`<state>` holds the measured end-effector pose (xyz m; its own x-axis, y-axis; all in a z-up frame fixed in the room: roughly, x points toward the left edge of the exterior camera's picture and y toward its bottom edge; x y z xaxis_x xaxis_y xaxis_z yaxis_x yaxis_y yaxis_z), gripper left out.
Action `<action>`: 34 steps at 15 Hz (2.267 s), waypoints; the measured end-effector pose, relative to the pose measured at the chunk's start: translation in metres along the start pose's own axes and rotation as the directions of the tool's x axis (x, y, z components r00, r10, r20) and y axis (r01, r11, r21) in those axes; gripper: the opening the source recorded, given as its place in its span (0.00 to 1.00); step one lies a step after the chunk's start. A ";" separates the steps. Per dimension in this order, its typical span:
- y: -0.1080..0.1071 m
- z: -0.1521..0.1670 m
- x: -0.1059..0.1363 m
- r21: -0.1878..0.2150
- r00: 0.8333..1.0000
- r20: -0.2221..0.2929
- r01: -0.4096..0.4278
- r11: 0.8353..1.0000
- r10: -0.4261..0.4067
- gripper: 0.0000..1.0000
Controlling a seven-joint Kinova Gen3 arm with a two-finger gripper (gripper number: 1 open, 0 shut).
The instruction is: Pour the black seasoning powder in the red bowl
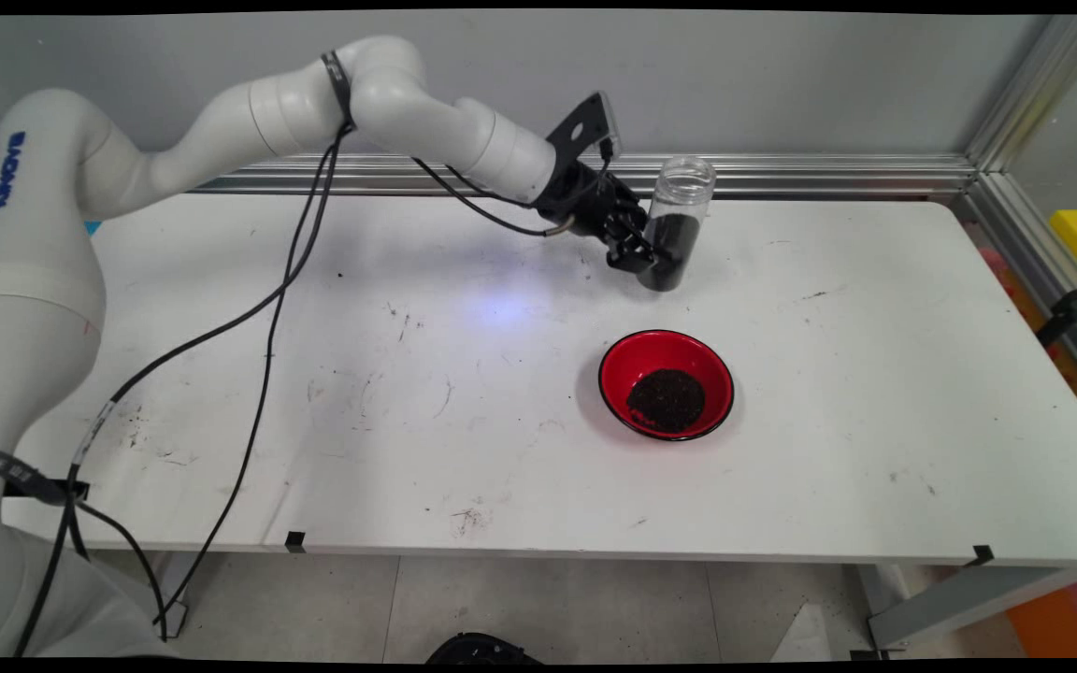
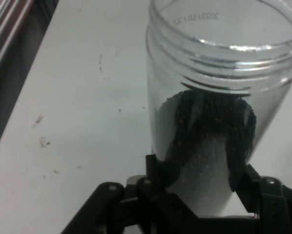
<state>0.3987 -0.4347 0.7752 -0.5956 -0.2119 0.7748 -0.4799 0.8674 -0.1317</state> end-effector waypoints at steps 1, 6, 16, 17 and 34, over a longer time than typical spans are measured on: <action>0.000 -0.004 0.003 0.003 1.000 0.001 -0.008 1.000 0.008 0.00; 0.003 -0.027 0.023 0.016 0.998 -0.008 -0.070 0.997 0.070 0.00; 0.014 -0.067 0.039 0.032 0.974 -0.003 -0.226 0.974 0.226 0.00; 0.016 -0.069 0.039 0.029 0.972 0.002 -0.237 0.971 0.237 0.00; 0.031 -0.070 0.023 0.021 0.861 0.064 -0.507 0.861 0.505 0.00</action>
<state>0.4158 -0.3810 0.8322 -0.7961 0.2273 0.5608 -0.1244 0.8455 -0.5193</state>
